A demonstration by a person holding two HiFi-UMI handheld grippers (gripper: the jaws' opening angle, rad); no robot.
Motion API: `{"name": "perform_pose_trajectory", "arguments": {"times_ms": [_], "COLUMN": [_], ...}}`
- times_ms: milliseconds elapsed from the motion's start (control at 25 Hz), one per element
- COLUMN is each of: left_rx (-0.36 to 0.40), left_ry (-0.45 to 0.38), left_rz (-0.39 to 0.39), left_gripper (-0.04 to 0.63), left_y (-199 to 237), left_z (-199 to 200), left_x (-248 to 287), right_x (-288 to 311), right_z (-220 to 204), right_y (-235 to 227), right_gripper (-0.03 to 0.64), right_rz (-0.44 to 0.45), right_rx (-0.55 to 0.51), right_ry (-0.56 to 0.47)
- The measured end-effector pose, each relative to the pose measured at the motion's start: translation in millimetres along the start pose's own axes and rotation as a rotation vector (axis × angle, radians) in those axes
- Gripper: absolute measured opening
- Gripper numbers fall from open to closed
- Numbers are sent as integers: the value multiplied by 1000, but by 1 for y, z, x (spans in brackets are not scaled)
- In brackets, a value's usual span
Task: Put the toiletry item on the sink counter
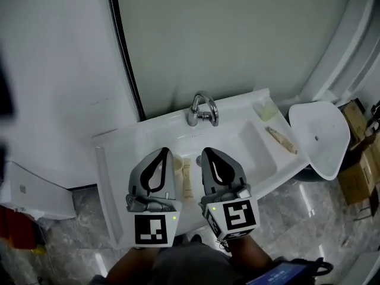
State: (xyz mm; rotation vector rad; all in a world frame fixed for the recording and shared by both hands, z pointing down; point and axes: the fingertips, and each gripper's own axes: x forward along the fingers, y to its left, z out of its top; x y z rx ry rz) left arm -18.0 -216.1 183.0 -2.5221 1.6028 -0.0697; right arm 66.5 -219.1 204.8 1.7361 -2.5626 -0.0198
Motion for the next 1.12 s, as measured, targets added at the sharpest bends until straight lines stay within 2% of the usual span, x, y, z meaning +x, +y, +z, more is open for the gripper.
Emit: {"name": "perform_pose_trajectory", "arguments": {"times_ms": [200, 360, 480, 680, 1120], "left_rx": [15, 39, 29, 52, 59], "left_ry": [-17, -20, -9, -24, -26], "left_rz": [9, 2, 2, 2, 4], "left_gripper": [12, 12, 12, 12, 12], "left_y": [1, 0, 0, 4, 11], "left_z": [13, 16, 12, 18, 13], "left_x": [-11, -19, -21, -20, -15], "right_x": [-13, -20, -21, -17, -9], "right_z": [14, 10, 9, 13, -1], "right_y": [7, 11, 13, 17, 16], "right_gripper": [14, 14, 14, 14, 14], "right_rz": [-5, -15, -13, -8, -19], "right_rx": [-42, -41, -43, -49, -5], "right_ry": [-24, 5, 23, -2, 4]}}
